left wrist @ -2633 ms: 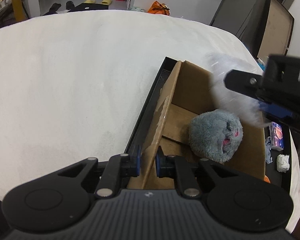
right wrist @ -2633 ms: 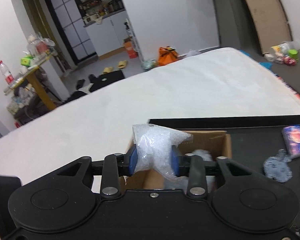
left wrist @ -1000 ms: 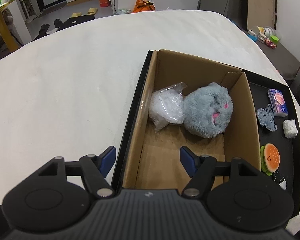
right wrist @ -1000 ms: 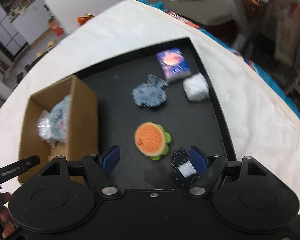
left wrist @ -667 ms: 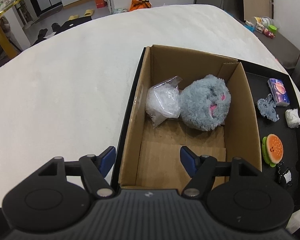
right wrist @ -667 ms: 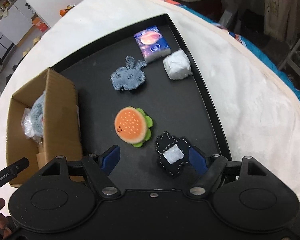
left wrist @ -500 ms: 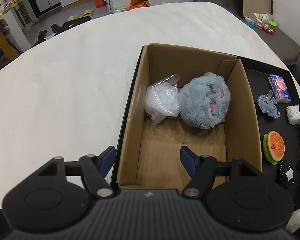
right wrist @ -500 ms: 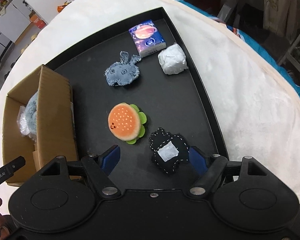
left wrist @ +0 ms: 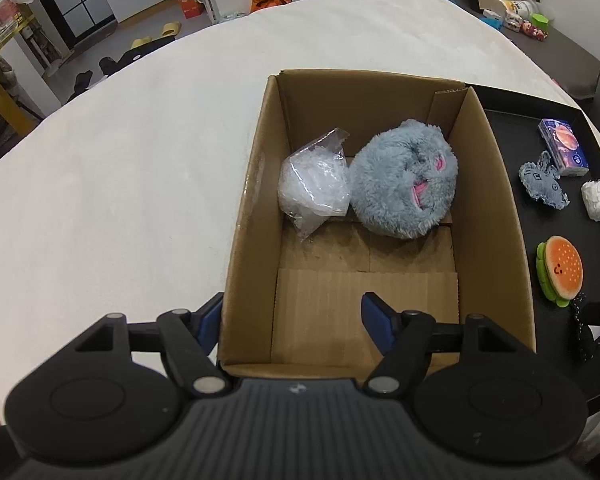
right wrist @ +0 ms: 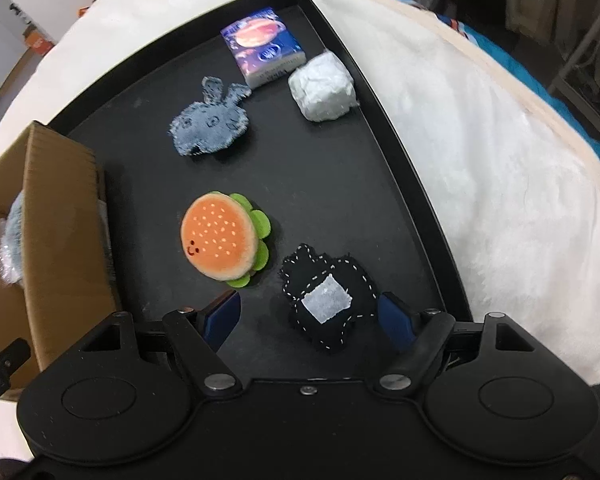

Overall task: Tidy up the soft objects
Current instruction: 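Grasp the black felt patch on the tray with the right gripper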

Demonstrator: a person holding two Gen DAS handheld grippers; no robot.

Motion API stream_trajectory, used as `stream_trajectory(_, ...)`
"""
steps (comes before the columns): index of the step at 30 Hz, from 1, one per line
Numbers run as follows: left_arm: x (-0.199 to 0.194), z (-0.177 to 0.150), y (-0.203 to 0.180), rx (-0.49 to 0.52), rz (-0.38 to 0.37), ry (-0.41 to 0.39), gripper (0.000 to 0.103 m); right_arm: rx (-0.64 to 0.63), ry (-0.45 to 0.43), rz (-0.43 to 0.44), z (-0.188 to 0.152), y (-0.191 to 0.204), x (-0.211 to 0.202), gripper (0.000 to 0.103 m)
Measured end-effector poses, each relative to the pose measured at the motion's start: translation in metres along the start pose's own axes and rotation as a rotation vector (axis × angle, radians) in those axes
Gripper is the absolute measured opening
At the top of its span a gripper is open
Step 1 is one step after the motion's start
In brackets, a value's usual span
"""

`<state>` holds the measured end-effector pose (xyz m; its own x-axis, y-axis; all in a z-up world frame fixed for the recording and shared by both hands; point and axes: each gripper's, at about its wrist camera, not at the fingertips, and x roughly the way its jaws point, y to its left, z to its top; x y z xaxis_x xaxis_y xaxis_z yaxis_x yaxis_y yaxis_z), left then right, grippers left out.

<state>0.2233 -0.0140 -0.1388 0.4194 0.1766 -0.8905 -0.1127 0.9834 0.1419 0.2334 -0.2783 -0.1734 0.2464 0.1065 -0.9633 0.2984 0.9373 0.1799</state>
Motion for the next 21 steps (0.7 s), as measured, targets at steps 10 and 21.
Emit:
stream_trajectory(10, 0.002, 0.001, 0.0, -0.006, -0.007, 0.0, 0.074, 0.111, -0.022, -0.049, -0.018, -0.006, 0.023, 0.046)
stream_trajectory(21, 0.002, 0.001, -0.001, 0.007, -0.001, 0.0, 0.074, 0.184, -0.124, -0.027, -0.028, -0.015, 0.014, 0.021)
